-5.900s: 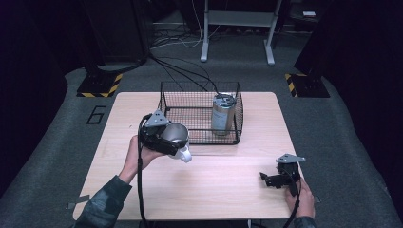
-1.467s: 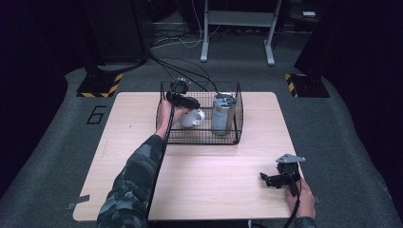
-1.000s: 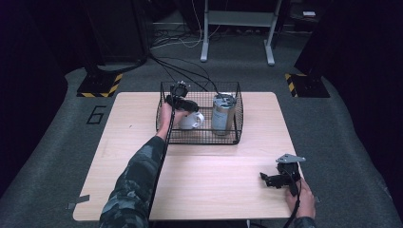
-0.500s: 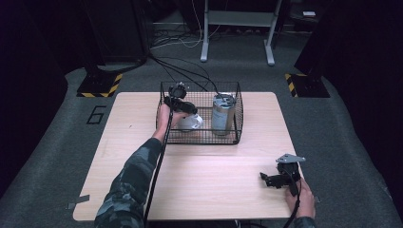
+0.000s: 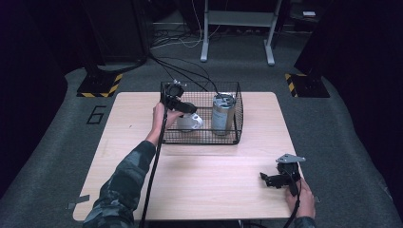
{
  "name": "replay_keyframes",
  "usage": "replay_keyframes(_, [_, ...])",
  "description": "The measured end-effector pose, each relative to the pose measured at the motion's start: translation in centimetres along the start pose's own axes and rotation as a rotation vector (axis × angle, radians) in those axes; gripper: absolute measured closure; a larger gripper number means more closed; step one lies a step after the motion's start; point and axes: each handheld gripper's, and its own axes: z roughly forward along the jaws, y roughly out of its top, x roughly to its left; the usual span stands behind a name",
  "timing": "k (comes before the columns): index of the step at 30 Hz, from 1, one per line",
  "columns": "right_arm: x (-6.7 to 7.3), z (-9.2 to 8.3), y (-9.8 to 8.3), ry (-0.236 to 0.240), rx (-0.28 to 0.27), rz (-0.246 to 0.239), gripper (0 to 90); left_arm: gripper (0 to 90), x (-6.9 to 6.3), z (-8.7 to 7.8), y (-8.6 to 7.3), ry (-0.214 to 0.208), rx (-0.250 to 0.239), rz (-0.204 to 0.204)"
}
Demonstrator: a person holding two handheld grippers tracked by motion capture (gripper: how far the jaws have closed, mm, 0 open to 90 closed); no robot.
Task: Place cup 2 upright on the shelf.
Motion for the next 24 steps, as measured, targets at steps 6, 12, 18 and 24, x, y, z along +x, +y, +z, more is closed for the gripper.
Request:
replay_keyframes(6, [0.0,0.0,0.0,0.0,0.0,0.0,0.0,0.2,-1.0,-2.9,-0.6,-0.002,-0.043,0.044])
replay_keyframes(12, [0.0,0.0,0.0,0.0,0.0,0.0,0.0,0.2,-1.9,-5.5,-2.0,-0.005,-0.076,0.081])
replay_keyframes(18, [0.0,0.0,0.0,0.0,0.0,0.0,0.0,0.1,-2.3,-7.8,-3.6,0.004,-0.107,0.107])
replay_keyframes(24, [0.0,0.0,0.0,0.0,0.0,0.0,0.0,0.1,-2.5,-10.0,-5.8,0.039,-0.125,0.126])
